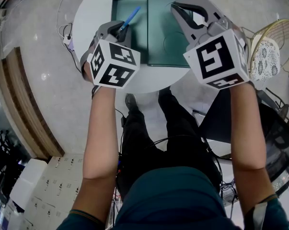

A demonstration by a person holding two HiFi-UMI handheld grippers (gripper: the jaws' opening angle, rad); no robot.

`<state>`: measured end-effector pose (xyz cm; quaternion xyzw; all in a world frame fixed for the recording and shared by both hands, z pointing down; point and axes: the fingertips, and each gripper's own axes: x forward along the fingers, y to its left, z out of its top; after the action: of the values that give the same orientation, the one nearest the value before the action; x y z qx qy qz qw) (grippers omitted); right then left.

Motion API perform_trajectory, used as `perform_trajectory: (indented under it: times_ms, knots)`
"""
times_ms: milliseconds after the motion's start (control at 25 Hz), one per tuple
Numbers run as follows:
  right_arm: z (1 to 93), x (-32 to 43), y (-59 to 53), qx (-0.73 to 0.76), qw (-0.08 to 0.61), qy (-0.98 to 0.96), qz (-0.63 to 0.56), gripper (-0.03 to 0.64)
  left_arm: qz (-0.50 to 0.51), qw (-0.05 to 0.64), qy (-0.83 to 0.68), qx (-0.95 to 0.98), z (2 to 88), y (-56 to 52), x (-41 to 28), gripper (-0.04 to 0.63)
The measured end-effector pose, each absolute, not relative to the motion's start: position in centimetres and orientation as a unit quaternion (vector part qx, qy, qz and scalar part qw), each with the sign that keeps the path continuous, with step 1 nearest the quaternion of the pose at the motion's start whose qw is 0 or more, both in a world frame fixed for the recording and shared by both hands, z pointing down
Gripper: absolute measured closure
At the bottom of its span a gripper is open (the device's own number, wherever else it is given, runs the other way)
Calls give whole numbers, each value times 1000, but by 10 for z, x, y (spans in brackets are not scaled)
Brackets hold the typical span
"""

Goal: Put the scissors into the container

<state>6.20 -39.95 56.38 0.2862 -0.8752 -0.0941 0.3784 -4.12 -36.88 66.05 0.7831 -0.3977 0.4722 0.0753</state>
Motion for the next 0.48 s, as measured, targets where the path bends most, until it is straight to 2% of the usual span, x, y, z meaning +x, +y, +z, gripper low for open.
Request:
perform_trajectory:
  times_ms: [480]
  knots:
    - [567,61,-403,287,380,-874,-92,580,460,77,-400,789,659,-379,-36,543]
